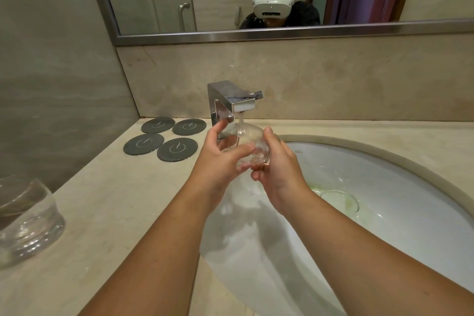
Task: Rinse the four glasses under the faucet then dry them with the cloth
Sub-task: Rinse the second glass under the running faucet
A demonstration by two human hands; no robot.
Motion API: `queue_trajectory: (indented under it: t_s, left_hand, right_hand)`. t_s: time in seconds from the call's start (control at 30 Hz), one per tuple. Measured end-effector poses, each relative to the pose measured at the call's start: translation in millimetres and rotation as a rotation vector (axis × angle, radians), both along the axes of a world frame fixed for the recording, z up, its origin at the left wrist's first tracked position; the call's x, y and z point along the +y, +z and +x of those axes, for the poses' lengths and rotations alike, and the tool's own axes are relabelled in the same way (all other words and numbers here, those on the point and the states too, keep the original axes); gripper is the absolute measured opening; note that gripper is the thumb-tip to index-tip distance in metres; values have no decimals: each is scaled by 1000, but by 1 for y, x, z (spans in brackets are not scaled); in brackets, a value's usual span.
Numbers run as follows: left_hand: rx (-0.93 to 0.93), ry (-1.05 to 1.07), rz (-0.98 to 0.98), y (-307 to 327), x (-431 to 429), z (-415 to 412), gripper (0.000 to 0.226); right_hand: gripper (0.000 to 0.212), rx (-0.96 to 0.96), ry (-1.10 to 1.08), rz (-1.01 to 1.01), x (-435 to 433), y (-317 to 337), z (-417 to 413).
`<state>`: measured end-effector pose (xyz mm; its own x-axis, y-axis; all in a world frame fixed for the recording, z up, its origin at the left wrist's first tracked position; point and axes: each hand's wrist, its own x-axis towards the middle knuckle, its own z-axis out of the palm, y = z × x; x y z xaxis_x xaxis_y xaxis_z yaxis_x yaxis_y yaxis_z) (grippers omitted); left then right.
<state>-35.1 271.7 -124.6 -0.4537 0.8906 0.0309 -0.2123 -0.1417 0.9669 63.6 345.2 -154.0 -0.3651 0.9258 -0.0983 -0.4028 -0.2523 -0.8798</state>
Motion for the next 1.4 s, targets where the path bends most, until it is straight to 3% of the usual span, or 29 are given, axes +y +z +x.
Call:
queue_trajectory:
  t_s: [0.13,0.2,0.27,0.4,0.57,0.77,0.93,1.03,1.17,1.4]
  left_hand:
    - [15,-15,-61,-2,1,0,79]
    - [32,-12,-102,-3,2,1,89]
    - [47,13,-113,-3,3,2,83]
    - [14,58,-90,-2,3,0,71]
    - [-49,93,-18,2,1,-1,63]
    - [21,41,1,3,-1,3,72]
    - [-21,28,-48,3,1,3,72]
    - [-12,29,-107,1,1,4,72]
    - [42,63,-117,0,3,1,60]
    - [64,85,-28,0,3,0,75]
  right_hand:
    - [34,2,-48,3,0,1,1]
    - [41,-13,-56,44,0,1,1]
    - [52,-57,-59,82,-1,2,1]
    - [43,-80,-36,126,-5,4,1]
    - [58,-68,14,90,-3,1,-3]
    - [39,24,41,25,-3,1,-1]
    - [61,7,-20,75,-1,-1,-3]
    - [49,-27,-25,94,-1,-2,-2]
    - [48,-46,-27,105,-2,-2,-3]
    - [52,-70,36,35,-3,0,-3]
